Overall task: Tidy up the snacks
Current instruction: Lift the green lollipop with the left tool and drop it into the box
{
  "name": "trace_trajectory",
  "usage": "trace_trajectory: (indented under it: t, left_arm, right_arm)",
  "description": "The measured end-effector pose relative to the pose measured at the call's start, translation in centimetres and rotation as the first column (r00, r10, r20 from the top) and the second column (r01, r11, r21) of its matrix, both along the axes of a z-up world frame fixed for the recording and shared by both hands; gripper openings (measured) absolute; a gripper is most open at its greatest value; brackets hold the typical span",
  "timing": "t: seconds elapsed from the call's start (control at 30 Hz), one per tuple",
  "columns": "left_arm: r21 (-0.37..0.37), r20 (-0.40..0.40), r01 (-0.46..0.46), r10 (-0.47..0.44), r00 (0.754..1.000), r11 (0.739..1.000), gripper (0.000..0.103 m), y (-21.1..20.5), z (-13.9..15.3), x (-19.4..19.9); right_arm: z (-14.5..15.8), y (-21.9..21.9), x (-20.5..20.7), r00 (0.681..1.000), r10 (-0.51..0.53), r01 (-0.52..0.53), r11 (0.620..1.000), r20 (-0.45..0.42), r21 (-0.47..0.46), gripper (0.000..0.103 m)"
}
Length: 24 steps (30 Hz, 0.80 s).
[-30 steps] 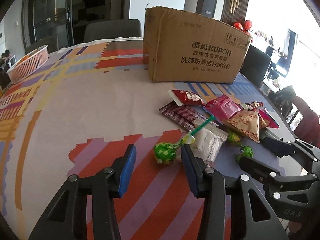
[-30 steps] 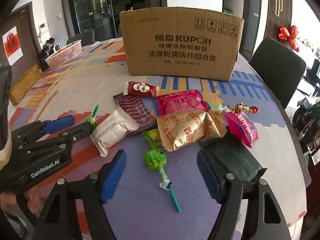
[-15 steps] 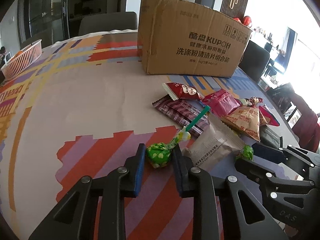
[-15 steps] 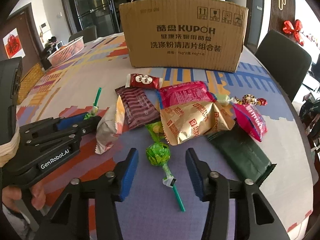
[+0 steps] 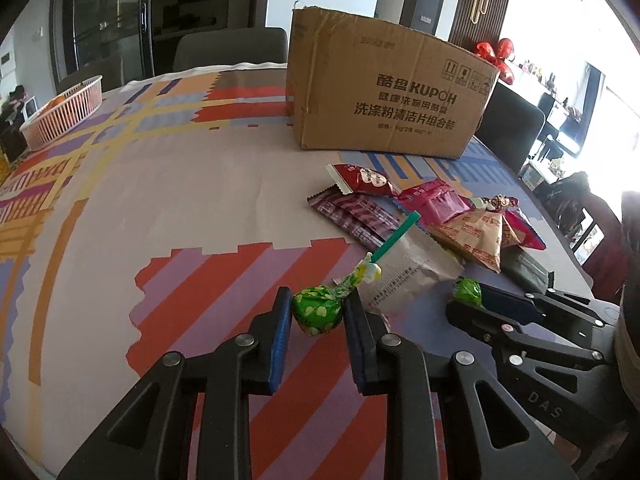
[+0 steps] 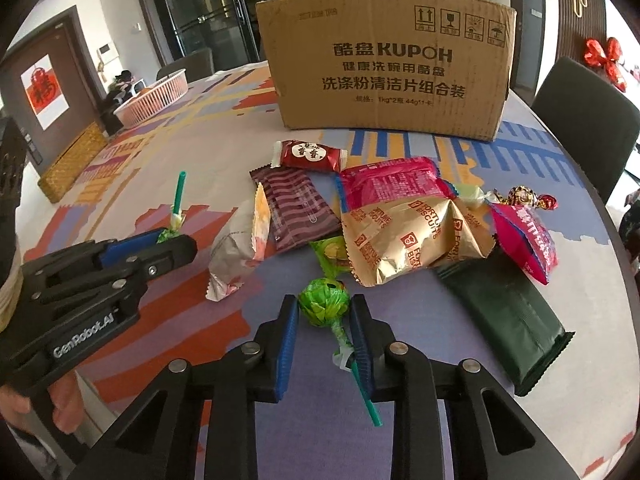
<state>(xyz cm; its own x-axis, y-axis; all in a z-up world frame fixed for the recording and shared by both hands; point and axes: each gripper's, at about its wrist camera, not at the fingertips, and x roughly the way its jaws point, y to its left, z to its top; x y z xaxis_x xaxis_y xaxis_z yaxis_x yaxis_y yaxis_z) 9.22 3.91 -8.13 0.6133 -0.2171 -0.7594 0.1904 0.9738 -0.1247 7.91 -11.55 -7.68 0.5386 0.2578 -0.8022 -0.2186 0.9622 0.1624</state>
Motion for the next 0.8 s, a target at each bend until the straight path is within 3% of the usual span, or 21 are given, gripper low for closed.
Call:
trace_trajectory:
  t: [0.13,0.4,0.8]
  left_arm:
    - [-0.001,0.016,-0.008,0.008,1.000,1.000,0.026,-0.2,0.9,-0.6]
    - [-0.007,0.069,-0.005,0.006,0.998,1.000,0.026,-1.1,3.8,-1.0]
    - [-0.010,0.185,0.020,-0.018,0.982,1.000,0.026,-3.3,9.6,2.0]
  right_arm:
    - [0.5,-0.1,-0.3,1.000,0.009,-0.009,1.000,0.015,0.026,0.027]
    - [4.3,-0.4,-1.6,0.992,0.015,-0.022,0.998,0.127,0.057,0.027]
    - [10.1,-2.7,0.9,0.954,-0.017,0.009,1.000,0.300,0.029,0.027]
